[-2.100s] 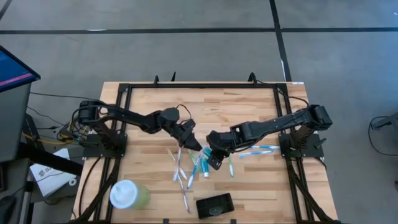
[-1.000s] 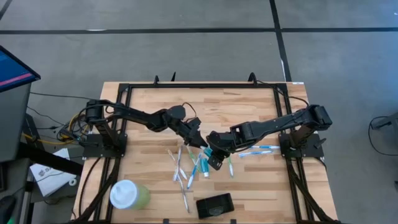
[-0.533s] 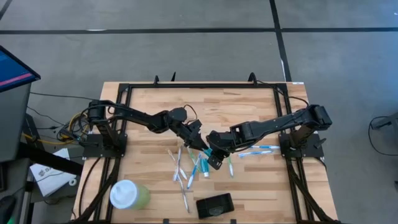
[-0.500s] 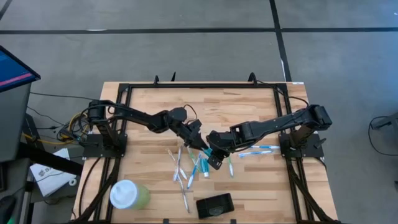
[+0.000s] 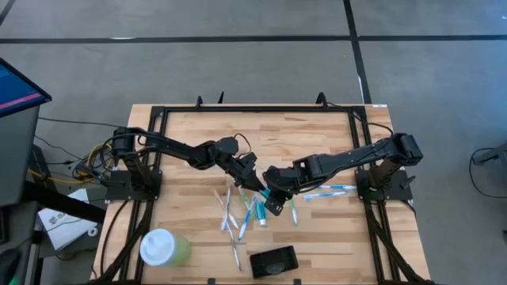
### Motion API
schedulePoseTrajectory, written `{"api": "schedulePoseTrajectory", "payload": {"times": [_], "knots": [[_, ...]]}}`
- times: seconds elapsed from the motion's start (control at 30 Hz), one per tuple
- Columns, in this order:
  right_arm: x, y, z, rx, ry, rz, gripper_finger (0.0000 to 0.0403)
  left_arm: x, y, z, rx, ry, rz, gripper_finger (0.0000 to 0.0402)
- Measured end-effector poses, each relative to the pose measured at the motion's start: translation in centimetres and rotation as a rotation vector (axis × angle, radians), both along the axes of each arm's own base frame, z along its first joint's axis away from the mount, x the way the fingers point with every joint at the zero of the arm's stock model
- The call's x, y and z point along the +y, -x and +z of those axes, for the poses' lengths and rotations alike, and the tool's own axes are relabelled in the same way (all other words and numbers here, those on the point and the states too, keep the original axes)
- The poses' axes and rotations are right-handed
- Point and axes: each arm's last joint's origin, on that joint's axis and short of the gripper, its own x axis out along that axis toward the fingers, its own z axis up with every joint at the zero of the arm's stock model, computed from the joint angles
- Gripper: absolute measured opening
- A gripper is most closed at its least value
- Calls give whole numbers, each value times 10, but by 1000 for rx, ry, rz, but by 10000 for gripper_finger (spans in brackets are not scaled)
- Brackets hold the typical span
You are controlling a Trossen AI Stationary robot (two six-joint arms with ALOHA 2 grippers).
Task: Pick & Place toothbrushing station
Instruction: Put the right blue mouthwash into the black wire organizer
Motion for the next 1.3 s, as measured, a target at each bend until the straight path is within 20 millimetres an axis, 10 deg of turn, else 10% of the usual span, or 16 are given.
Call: {"api": "schedulePoseTrajectory", "payload": {"times": [0.67,1.3], "knots": [[0,0,0,3,5,9,123,0,0,-1,-13,-31,4,100],[2,-3,12,-47,-18,74,316,-4,0,-1,-32,-61,-28,97]]}}
